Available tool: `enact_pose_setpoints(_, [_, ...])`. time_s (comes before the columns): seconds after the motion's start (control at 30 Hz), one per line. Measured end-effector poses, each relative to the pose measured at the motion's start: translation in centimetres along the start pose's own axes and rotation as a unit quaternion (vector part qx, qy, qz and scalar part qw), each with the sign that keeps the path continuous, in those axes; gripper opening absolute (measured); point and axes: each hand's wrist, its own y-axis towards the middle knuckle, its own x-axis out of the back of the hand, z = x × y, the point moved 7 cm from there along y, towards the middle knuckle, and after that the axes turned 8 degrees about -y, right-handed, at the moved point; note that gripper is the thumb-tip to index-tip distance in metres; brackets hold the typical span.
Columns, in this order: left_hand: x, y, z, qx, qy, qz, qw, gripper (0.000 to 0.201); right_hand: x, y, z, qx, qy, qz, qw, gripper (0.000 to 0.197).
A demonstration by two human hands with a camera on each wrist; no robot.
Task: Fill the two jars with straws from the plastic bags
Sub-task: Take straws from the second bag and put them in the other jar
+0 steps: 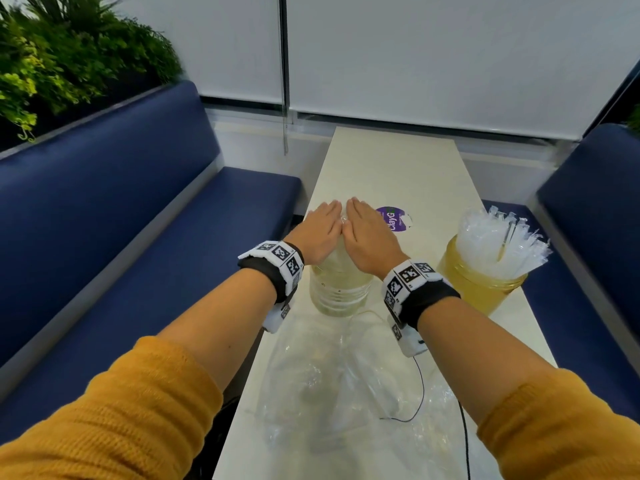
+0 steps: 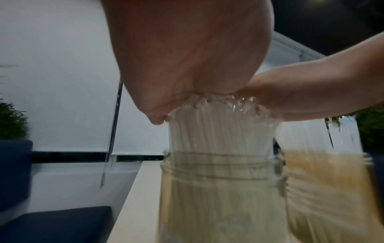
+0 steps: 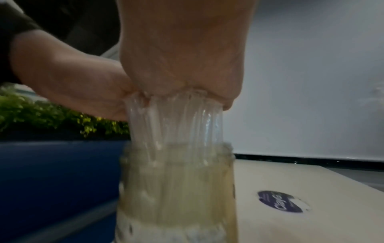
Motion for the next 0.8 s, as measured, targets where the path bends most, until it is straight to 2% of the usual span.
enact_pose_setpoints(0.1, [1.4,0.5,-0.5,-0.039,0.016,-0.064,0.997,0.054,2.1,0.7,-0.1,-0.016,-0.026,-0.058,0.998,0.049])
enact_pose_setpoints(0.13, [1.3,0.5,-0.7,-0.047,0.027,-0.068,0.996,0.054,2.1,0.7,0.0,-0.020,-0.027,-0.057,0.998,0.051])
enact_pose_setpoints(0.23, [-0.6,-0.1,-0.3,-0.024,0.057,0.012,0.998,0.055,0.0,-0.2,0.1,-0.013,-0.027,0.036,0.999,0.055])
enact_pose_setpoints(0.33, [-0.3,-0.7,-0.5,-0.016,0.035,0.003,0.999,0.057,0.8,-0.2,-0.3,-0.013,-0.018,0.046,0.999,0.056])
enact_pose_setpoints(0.4, [1.2,-2.0,-1.3,-0.049,-0.013,-0.086,0.995,0.060,2.7,-0.4,-1.1,-0.025,0.015,0.012,1.000,0.055])
enact_pose_setpoints(0.43, [2.0,-3.2,-1.8,-0.080,-0.033,-0.151,0.985,0.058,3.8,-0.9,-1.8,-0.036,0.044,-0.012,0.998,0.054])
enact_pose_setpoints(0.5, [3.4,-7.1,-2.7,-0.134,-0.067,-0.278,0.949,0.040,6.2,-2.9,-3.3,-0.063,0.110,-0.067,0.990,0.043])
enact_pose_setpoints(0.57, [3.5,-10.7,-2.1,-0.129,-0.099,-0.355,0.921,0.017,7.5,-5.8,-4.6,-0.088,0.151,-0.084,0.981,0.029])
enact_pose_setpoints(0.6, [3.1,-12.0,-1.2,-0.096,-0.113,-0.371,0.917,0.009,7.5,-7.3,-4.8,-0.091,0.158,-0.053,0.982,0.024])
enact_pose_setpoints(0.67, [1.3,-13.5,1.6,0.006,-0.123,-0.356,0.926,0.006,5.7,-10.1,-4.2,-0.061,0.156,0.089,0.982,0.022])
enact_pose_setpoints(0.73, [-1.8,-13.8,4.8,0.111,-0.105,-0.269,0.951,0.009,2.6,-12.7,-3.3,-0.025,0.136,0.225,0.965,0.033])
enact_pose_setpoints(0.77, [-3.7,-13.7,6.1,0.145,-0.074,-0.200,0.966,0.016,1.4,-13.5,-2.9,-0.014,0.131,0.244,0.961,0.035])
enact_pose_setpoints(0.8, [-5.8,-13.6,7.2,0.164,-0.041,-0.125,0.978,0.027,0.4,-14.0,-2.7,-0.011,0.130,0.228,0.965,0.030])
